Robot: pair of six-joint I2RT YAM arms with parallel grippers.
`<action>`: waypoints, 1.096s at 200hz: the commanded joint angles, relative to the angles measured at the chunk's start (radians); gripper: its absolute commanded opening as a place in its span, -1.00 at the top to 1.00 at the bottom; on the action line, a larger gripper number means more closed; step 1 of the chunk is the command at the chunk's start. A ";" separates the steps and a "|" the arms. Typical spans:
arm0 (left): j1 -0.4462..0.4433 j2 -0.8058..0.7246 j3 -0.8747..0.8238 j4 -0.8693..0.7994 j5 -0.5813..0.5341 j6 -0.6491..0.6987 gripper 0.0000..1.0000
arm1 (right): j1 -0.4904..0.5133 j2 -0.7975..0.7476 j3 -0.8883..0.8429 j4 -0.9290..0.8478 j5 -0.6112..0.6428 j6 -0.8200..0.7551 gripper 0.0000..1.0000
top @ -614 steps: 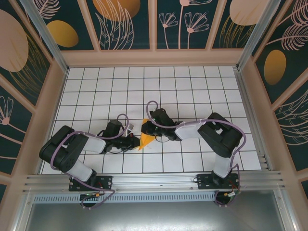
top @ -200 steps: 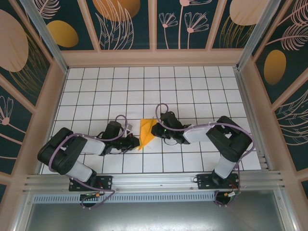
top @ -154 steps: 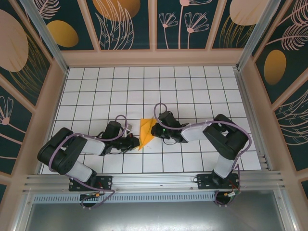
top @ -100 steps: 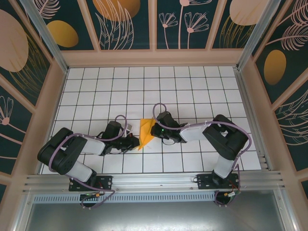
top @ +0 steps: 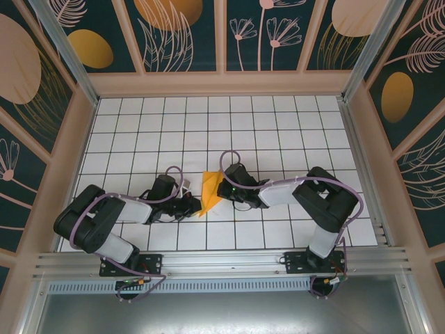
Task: Fold a paper plane with a square sheet of paper (pick it up from the middle)
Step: Fourth fold the wing at the center of the table.
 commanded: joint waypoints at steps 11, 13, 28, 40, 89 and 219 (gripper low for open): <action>-0.003 0.060 -0.006 -0.016 0.003 -0.002 1.00 | -0.003 -0.095 0.000 -0.006 -0.013 -0.098 0.89; -0.003 0.061 -0.006 -0.016 0.004 -0.001 1.00 | -0.004 -0.099 -0.002 0.009 -0.024 -0.106 0.90; -0.003 0.066 -0.005 -0.014 0.007 0.000 1.00 | -0.019 -0.100 -0.004 0.118 -0.148 -0.131 0.92; -0.003 0.067 -0.006 -0.012 0.005 -0.002 1.00 | -0.020 -0.065 0.010 0.172 -0.219 -0.131 0.96; -0.002 0.072 -0.022 0.015 0.011 -0.017 1.00 | -0.019 0.079 0.078 0.227 -0.294 -0.113 0.98; -0.003 0.085 -0.025 0.009 0.000 -0.029 1.00 | -0.049 0.184 0.108 0.227 -0.319 -0.112 0.96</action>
